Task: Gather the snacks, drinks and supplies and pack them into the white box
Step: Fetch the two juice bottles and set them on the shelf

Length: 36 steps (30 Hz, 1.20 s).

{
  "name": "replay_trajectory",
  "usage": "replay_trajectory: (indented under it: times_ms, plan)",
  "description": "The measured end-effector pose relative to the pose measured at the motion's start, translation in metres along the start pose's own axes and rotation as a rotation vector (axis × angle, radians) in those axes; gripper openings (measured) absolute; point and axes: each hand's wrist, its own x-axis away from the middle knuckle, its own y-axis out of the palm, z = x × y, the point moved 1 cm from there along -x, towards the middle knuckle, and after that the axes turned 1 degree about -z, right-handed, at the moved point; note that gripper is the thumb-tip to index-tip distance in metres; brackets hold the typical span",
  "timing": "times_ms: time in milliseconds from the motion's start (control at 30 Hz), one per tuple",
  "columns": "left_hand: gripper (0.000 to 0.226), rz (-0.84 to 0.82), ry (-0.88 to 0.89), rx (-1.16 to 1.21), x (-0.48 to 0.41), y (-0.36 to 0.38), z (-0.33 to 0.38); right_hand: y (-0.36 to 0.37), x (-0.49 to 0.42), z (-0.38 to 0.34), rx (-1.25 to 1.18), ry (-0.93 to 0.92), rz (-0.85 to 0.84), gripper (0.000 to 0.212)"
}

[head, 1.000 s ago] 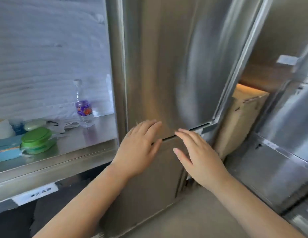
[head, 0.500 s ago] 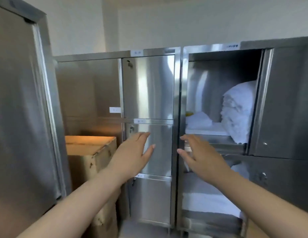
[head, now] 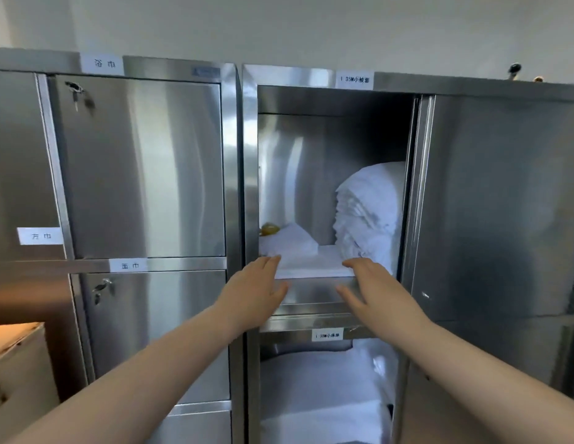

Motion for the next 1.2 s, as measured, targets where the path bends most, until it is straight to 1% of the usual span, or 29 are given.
replay_trajectory:
  times_ms: [133,333,500,633,767,933,1033,1200]
  plan:
    - [0.062,-0.069,-0.004,0.005,-0.069,0.058,-0.017,0.033,-0.034,0.05,0.064,-0.02,-0.033,0.052]
    - [0.064,-0.08,-0.063,-0.003,-0.164,0.13,-0.043,0.091,-0.122,0.12,0.07,-0.082,-0.077,0.054]
    - [0.063,-0.048,-0.192,-0.046,-0.253,0.175,-0.071,0.155,-0.217,0.175,-0.006,-0.126,-0.115,0.055]
    - [0.064,-0.083,-0.307,-0.074,-0.303,0.221,-0.091,0.211,-0.285,0.213,-0.017,-0.173,-0.169,0.054]
    - [0.067,-0.169,-0.385,-0.113,-0.326,0.269,-0.114,0.266,-0.331,0.239,-0.065,-0.148,-0.227,0.052]
    - [0.07,-0.294,-0.444,-0.136,-0.362,0.318,-0.143,0.316,-0.362,0.26,-0.07,-0.112,-0.272,0.052]
    - [0.068,-0.285,-0.433,-0.152,-0.399,0.342,-0.152,0.332,-0.375,0.27,-0.064,-0.106,-0.263,0.051]
    - [0.066,-0.204,-0.394,-0.214,-0.444,0.375,-0.177,0.353,-0.397,0.279,0.005,-0.1,-0.233,0.053]
